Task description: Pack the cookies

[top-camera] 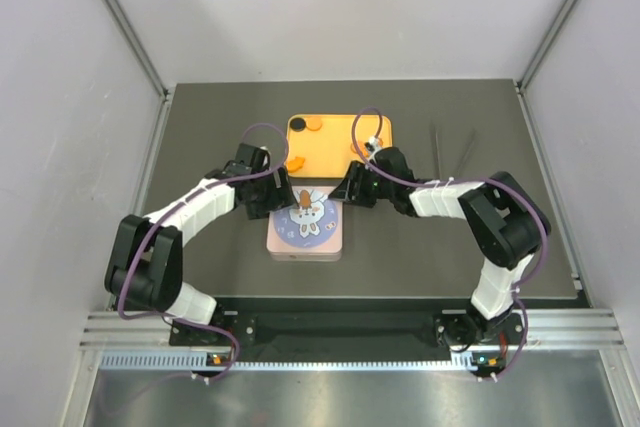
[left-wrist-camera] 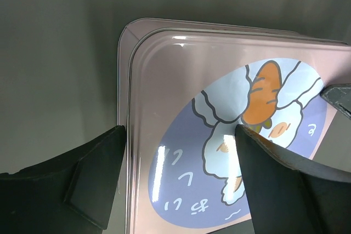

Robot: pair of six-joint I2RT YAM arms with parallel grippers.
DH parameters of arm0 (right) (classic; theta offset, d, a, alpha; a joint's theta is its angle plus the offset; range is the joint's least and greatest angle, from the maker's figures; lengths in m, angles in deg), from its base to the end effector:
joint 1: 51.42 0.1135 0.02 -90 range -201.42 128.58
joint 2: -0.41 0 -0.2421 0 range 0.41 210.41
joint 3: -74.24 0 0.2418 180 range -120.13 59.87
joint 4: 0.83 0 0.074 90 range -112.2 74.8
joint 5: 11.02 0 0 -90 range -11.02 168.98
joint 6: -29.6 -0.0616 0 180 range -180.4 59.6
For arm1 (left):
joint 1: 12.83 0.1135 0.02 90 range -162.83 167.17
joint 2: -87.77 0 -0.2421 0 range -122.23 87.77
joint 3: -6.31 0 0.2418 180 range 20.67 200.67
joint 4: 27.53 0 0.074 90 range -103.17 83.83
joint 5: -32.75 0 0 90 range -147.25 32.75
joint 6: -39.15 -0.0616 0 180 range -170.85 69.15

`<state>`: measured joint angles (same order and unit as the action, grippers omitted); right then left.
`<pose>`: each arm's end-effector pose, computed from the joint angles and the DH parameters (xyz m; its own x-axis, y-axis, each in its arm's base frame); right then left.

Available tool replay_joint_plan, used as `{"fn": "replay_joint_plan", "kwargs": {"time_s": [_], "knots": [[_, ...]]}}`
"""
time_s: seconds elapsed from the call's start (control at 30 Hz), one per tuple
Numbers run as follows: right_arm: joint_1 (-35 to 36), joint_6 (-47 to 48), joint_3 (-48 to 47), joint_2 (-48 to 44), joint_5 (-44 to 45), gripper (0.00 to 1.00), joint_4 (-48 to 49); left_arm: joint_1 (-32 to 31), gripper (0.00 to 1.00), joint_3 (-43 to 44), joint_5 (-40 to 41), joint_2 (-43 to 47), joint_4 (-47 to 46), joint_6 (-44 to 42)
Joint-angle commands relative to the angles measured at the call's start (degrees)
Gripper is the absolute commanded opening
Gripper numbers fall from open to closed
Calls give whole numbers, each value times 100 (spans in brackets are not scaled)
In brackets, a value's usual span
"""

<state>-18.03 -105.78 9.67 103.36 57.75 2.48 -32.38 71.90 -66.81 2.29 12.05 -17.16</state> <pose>0.2978 0.2230 0.1238 -0.8782 0.2158 -0.4268 -0.1927 0.6572 0.7287 0.2762 -0.1089 0.1565 -0.9025 -0.2600 -0.3433 -0.1095 0.9096 -0.4008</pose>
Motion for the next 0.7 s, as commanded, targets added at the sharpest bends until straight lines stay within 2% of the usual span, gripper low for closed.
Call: {"fn": "replay_joint_plan", "kwargs": {"time_s": [0.0, 0.17, 0.2, 0.27, 0.4, 0.57, 0.67], "knots": [[19, -93, 194, 251, 85, 36, 289, -66, 84, -156, 262, -312, 177, -170], [10, -199, 317, 286, 84, 21, 430, -93, 84, -218, 253, -347, 116, -117], [19, -155, 352, 260, 102, 13, 421, -93, 84, -235, 253, -347, 81, -91], [19, -111, 344, 225, 128, 11, 307, -93, 83, -331, 244, -347, -33, -30], [1, -6, 326, 111, 163, 22, 220, -102, 83, -525, 191, -225, -279, 243], [-34, 170, 107, -100, 234, 24, -211, -102, 81, -727, 350, 74, -490, 567], [-34, 275, -34, -162, 234, 28, -413, -102, 77, -964, 236, 92, -771, 752]]}}
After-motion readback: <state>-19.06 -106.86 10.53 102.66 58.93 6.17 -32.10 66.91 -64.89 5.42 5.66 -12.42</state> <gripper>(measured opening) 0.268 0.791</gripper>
